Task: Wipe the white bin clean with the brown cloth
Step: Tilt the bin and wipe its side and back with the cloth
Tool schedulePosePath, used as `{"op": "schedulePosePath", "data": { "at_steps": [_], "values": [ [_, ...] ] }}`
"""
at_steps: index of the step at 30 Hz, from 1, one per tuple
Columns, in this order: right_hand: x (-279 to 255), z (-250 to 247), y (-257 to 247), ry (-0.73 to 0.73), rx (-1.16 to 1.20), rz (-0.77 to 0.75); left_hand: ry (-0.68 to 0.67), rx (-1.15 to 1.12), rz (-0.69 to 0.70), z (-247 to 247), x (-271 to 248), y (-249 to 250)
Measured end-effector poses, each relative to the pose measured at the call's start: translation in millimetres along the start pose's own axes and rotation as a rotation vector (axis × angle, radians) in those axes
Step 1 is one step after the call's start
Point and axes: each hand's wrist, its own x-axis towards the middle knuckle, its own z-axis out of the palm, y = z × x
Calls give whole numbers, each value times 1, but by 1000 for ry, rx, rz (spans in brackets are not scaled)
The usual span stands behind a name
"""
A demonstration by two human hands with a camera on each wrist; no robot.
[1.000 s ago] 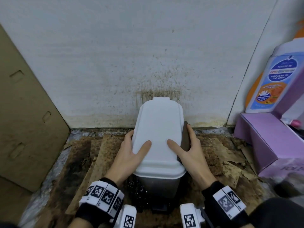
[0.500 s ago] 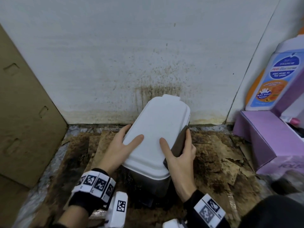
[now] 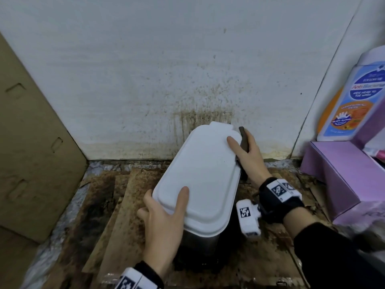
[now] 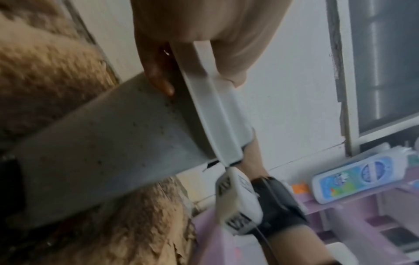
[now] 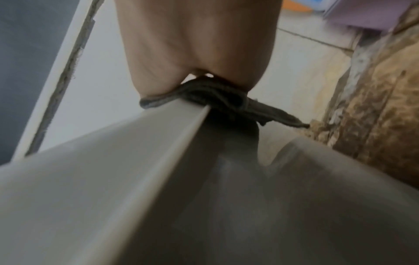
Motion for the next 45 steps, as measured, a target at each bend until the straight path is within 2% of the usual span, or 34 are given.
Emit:
{"op": "schedulePosePath", "data": {
  "at_steps": [4, 9, 13, 16, 20, 25, 32, 35, 37, 41, 43, 45],
  "values": [
    [17, -10, -7, -77, 12, -48, -28, 3, 14, -2, 6, -3],
    [15, -9, -4, -50, 30, -61, -70, 64, 63, -14, 14, -3],
    [-7, -8, 4, 95, 107, -69, -129, 94, 131, -35, 37, 2],
    [-34, -1, 10, 269, 130, -37, -198, 94, 120, -50, 54, 16],
    [-74, 19, 7, 491, 77, 16, -239, 97, 175, -62, 71, 38],
    [-95, 33, 5, 572, 23, 64, -248, 134, 143, -59, 80, 33],
    [-85, 20, 9, 555, 31, 46, -172, 38, 108, -44, 70, 25],
    [-67, 3, 11, 528, 100, 27, -118, 63, 109, -45, 64, 18],
    [-51, -13, 10, 431, 153, 11, -90, 113, 111, -46, 58, 15],
    [-27, -41, 4, 145, 139, -10, -70, 155, 145, -42, 41, 11],
    [-26, -46, 2, 80, 95, -41, -48, 146, 155, -41, 39, 9],
    [-31, -46, 1, 86, 76, -79, -47, 111, 157, -42, 42, 11]
  ]
}}
